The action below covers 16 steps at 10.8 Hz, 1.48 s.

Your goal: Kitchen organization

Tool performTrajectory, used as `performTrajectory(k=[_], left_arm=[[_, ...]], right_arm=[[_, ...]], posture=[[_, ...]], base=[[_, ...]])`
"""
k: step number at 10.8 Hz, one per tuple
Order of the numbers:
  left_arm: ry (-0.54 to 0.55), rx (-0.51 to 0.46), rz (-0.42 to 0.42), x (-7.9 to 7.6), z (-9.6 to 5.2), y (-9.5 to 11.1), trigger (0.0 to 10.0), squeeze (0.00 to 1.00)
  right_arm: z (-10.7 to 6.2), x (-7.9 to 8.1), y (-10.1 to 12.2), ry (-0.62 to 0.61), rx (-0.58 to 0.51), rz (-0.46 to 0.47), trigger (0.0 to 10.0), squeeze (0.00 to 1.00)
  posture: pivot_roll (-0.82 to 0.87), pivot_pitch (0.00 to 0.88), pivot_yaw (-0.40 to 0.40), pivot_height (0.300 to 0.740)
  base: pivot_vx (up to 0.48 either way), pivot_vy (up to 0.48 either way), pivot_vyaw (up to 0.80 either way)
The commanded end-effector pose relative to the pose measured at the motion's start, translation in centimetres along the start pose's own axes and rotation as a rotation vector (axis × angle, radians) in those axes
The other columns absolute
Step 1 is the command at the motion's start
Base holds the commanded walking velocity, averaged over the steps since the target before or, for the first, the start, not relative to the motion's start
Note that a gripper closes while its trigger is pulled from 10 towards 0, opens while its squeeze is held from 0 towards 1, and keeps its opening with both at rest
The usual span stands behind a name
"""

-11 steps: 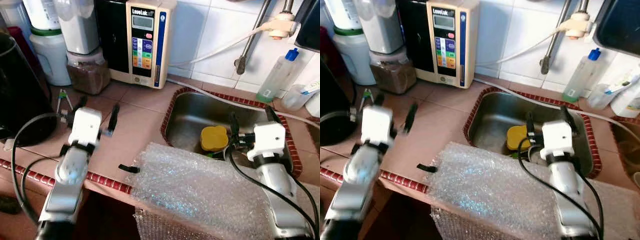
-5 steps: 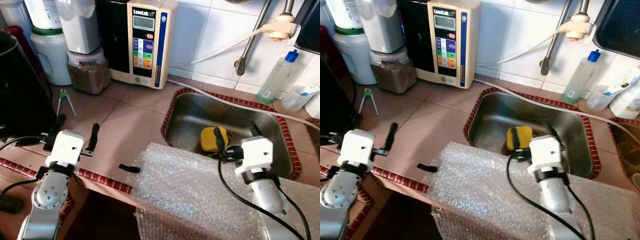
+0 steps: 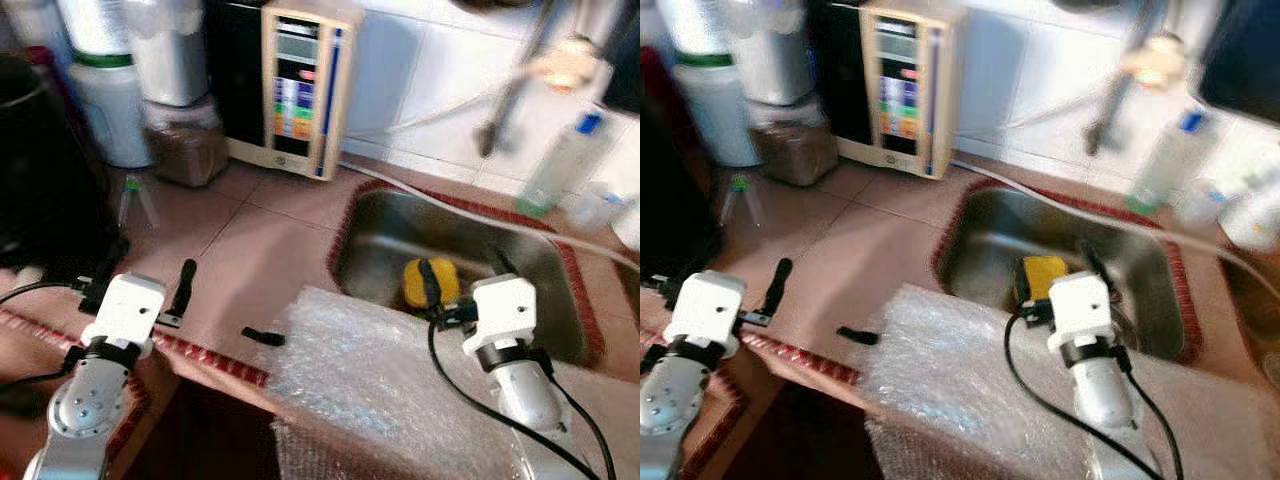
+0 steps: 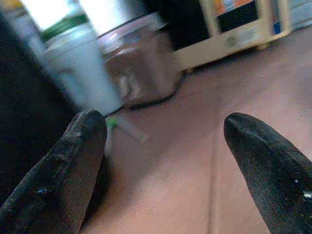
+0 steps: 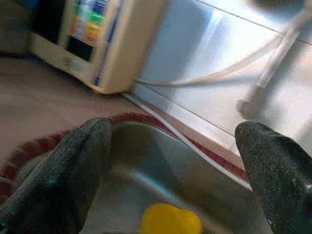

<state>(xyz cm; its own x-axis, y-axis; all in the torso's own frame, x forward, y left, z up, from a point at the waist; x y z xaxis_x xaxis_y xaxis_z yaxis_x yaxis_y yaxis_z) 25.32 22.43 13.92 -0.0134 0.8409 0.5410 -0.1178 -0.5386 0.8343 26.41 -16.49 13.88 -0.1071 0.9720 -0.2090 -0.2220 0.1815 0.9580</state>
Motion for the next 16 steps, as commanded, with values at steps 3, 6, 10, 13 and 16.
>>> performTrajectory(k=[3, 6, 10, 13, 16], left_arm=[[0.052, 0.054, -0.022, 0.2, -0.6, -0.4, 10.0, 0.00], [0.037, 0.024, -0.028, -0.3, 0.3, 0.6, 10.0, 0.00], [0.018, 0.025, -0.032, -0.8, 1.1, 1.0, 10.0, 0.00], [-0.009, 0.029, -0.040, -1.1, 1.3, 0.8, 10.0, 0.00], [-0.014, 0.041, -0.058, -1.0, 1.4, 0.9, 10.0, 0.00]], right_arm=[[0.1, -0.2, 0.5, -0.019, -0.012, 0.033, 10.0, 0.33], [0.3, 0.0, 0.6, 0.002, -0.014, 0.007, 10.0, 0.00], [0.4, 0.0, 0.4, -0.005, -0.004, 0.016, 10.0, 0.00], [0.4, 0.0, 0.2, -0.014, 0.000, 0.021, 10.0, 0.00], [0.5, 0.1, 0.0, -0.017, 0.006, 0.034, 10.0, 0.00]], posture=[[0.24, 0.000, -0.085, 0.740], [0.23, 0.000, -0.087, 0.740], [0.22, 0.000, -0.074, 0.740], [0.22, 0.000, -0.064, 0.740], [0.22, 0.000, -0.060, 0.740]], base=[[0.000, 0.000, 0.53], [0.000, 0.000, 0.00], [0.000, 0.000, 0.00], [-0.080, 0.000, 0.00], [-0.179, 0.000, 0.00]])
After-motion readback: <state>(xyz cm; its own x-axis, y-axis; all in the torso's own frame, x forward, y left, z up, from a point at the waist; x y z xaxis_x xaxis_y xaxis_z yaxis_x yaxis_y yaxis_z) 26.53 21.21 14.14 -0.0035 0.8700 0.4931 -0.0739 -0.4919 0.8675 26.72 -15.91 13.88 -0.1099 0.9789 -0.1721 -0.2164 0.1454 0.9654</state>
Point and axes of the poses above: a point about 5 cm out from each wrist's last joint towards the gripper, its own z axis pointing out of the wrist towards the gripper, its own y axis along the axis of the wrist's last joint, x = y × z, the point moved 1 cm from there along z, pointing out of the wrist towards the gripper, and after that the axes turned 4 degrees about z, right-handed, at the moved point
